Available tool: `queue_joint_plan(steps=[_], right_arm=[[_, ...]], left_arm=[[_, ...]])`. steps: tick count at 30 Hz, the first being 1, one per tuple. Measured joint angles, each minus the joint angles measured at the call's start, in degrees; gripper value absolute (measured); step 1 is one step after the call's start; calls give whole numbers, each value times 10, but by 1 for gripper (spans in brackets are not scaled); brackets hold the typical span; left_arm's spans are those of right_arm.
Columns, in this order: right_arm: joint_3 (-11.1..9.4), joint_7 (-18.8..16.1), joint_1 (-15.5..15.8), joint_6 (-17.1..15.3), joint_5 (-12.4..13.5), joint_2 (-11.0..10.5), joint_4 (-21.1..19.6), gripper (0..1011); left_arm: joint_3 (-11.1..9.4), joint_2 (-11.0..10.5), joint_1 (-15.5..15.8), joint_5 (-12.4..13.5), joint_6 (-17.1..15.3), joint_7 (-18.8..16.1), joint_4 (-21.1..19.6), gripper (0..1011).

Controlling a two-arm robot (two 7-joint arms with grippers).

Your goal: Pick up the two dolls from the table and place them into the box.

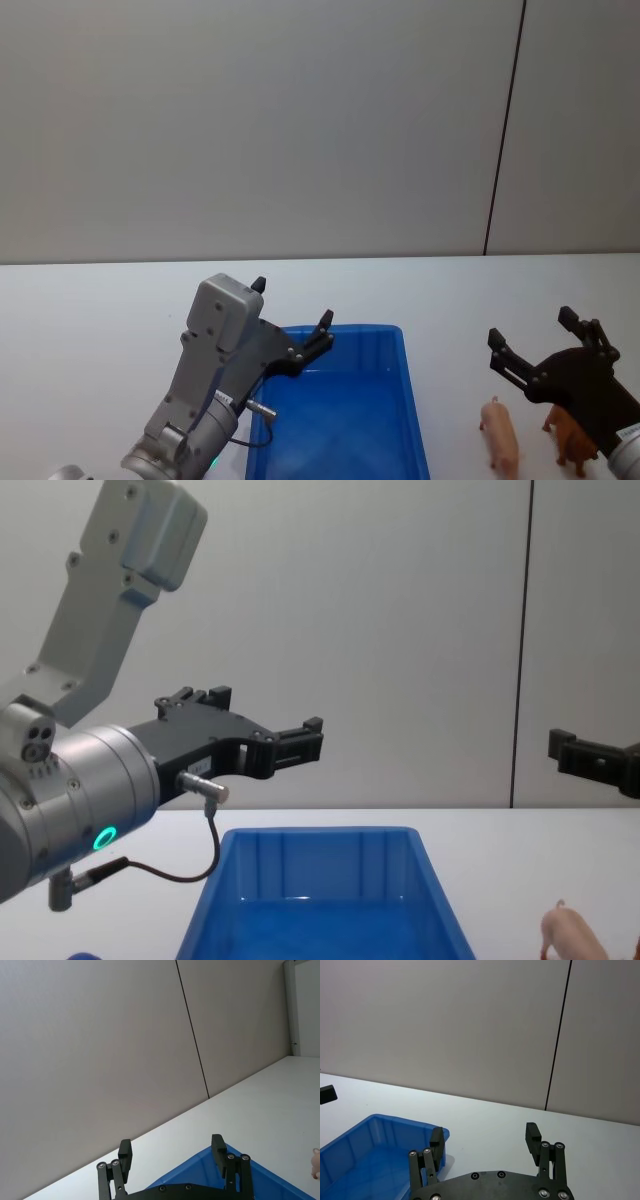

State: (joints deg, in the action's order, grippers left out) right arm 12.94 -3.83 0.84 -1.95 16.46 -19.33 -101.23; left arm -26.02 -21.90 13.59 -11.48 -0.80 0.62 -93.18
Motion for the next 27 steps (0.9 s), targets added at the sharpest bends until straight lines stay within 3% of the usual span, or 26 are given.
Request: queue_joint_plan(steps=[27], right_arm=[[0,0,0,0,0,0,0,1001]], left_arm=[[0,0,0,0,0,0,0,1001]])
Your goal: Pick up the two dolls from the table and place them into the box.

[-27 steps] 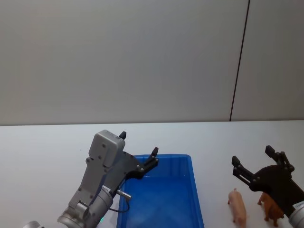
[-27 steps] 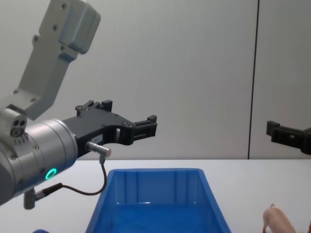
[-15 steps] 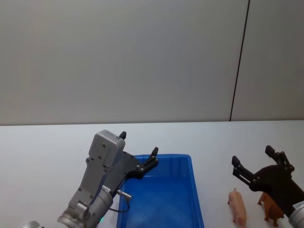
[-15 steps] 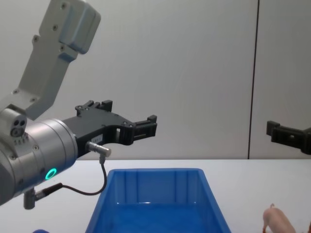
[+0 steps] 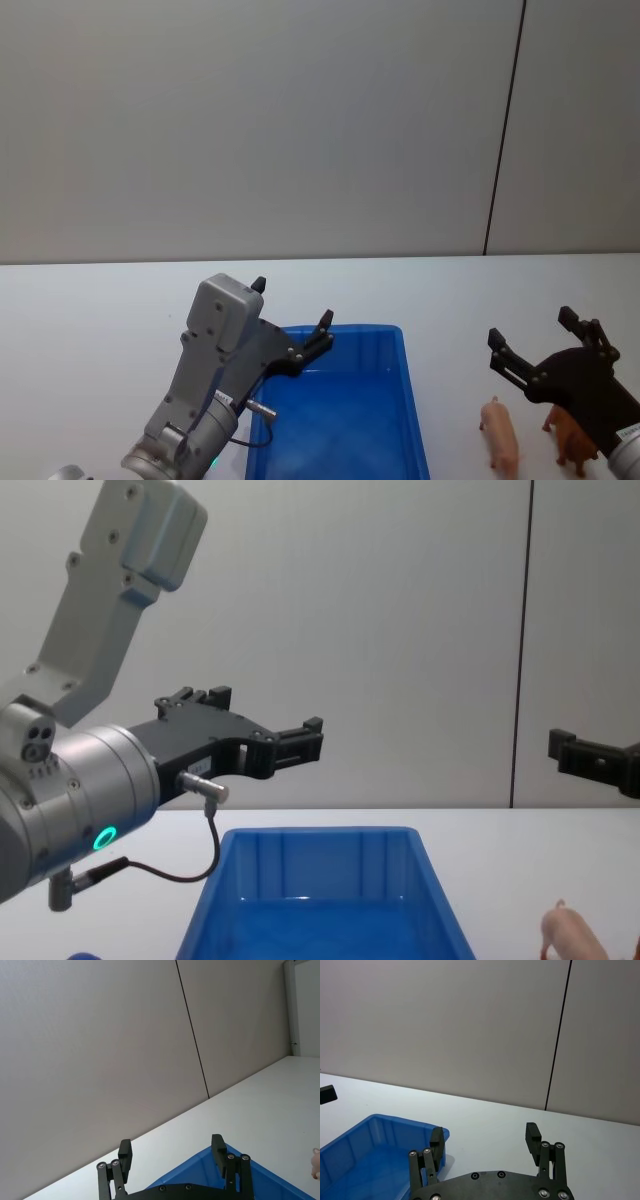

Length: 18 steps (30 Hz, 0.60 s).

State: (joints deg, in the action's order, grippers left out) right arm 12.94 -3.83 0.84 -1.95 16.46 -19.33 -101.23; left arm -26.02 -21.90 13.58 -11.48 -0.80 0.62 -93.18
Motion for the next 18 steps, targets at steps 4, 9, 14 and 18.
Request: queue_joint_plan(steps=[4,9,14,18], right_arm=[[0,0,0,0,0,0,0,1001],[0,0,0,0,0,0,0,1001],[0,0,0,0,0,0,0,1001],[0,0,0,0,0,0,0,1001]], left_arm=[[0,0,0,0,0,0,0,1001],[0,0,0,0,0,0,0,1001],[0,0,0,0,0,0,0,1001],[0,0,0,0,0,0,0,1001]])
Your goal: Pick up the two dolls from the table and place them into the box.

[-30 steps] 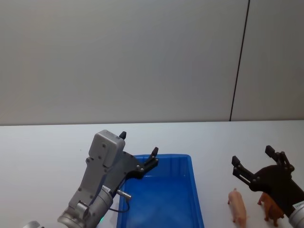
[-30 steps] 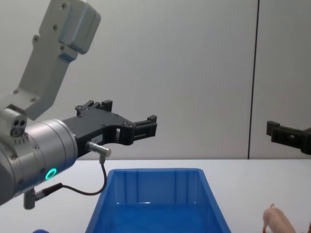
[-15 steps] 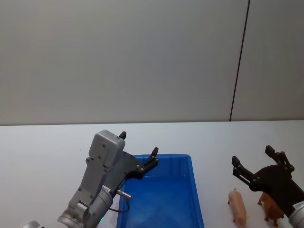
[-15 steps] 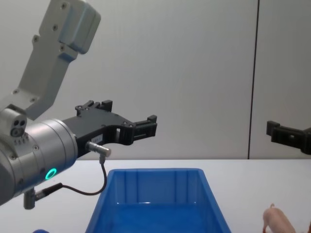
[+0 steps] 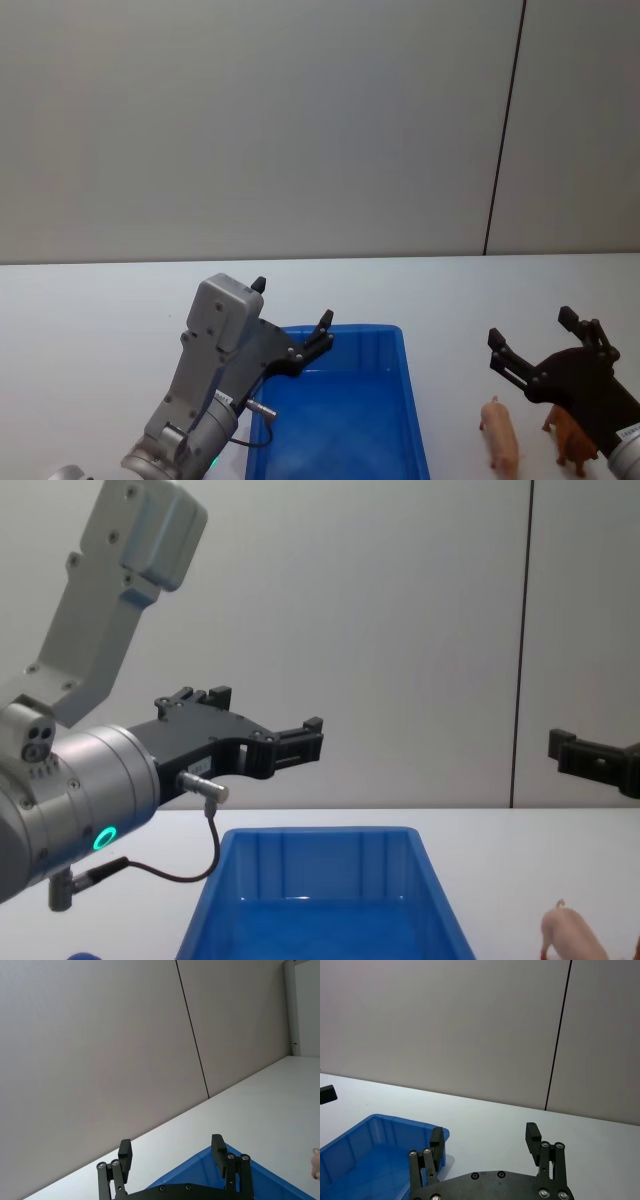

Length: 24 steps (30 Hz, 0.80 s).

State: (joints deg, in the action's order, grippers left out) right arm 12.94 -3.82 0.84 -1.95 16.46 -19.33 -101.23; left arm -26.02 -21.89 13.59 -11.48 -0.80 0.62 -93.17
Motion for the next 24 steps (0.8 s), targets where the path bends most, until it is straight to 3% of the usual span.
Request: queue_joint_plan(steps=[9,24], right_arm=[[-3,0,-2,-9,3,-1,1,1001],[-13,8,-2,-82,20,-8,-4,1001]], left_arm=[[0,0,0,0,0,0,0,1001],[0,0,0,0,0,0,0,1001]])
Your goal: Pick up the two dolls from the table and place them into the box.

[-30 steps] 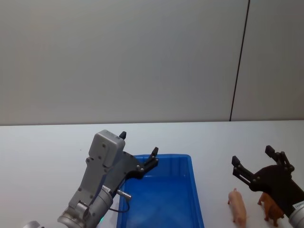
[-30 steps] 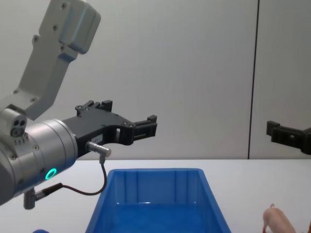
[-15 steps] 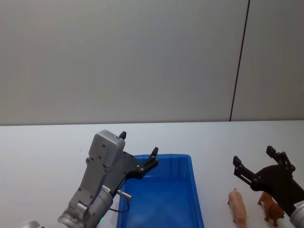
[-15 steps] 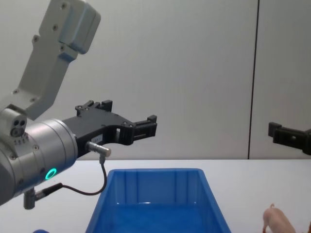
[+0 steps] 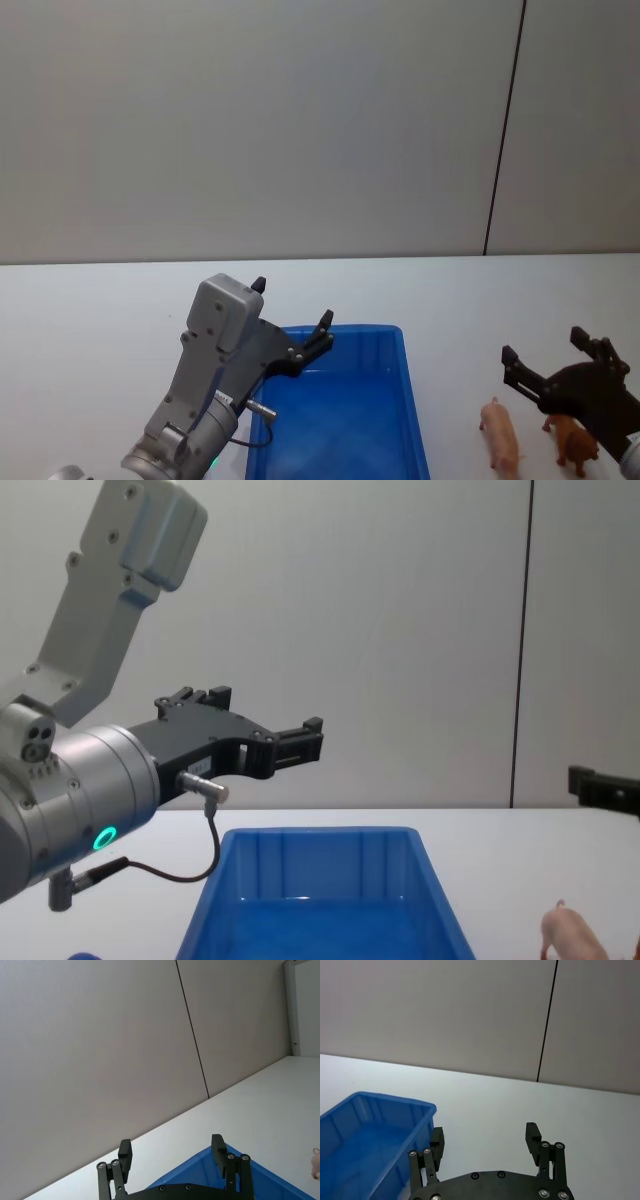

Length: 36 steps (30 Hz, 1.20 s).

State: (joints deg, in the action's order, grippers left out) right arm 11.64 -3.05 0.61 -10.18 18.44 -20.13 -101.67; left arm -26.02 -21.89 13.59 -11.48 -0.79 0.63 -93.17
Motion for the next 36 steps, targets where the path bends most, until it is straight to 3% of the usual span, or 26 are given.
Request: queue_joint_plan(steps=[19,36], right_arm=[[-11,32,25,-102,9,-17,-19,1001],[-15,43,38,-138,5,-19,-3,1001]], left_arm=[[0,0,0,0,0,0,0,1001],[0,0,0,0,0,0,0,1001]])
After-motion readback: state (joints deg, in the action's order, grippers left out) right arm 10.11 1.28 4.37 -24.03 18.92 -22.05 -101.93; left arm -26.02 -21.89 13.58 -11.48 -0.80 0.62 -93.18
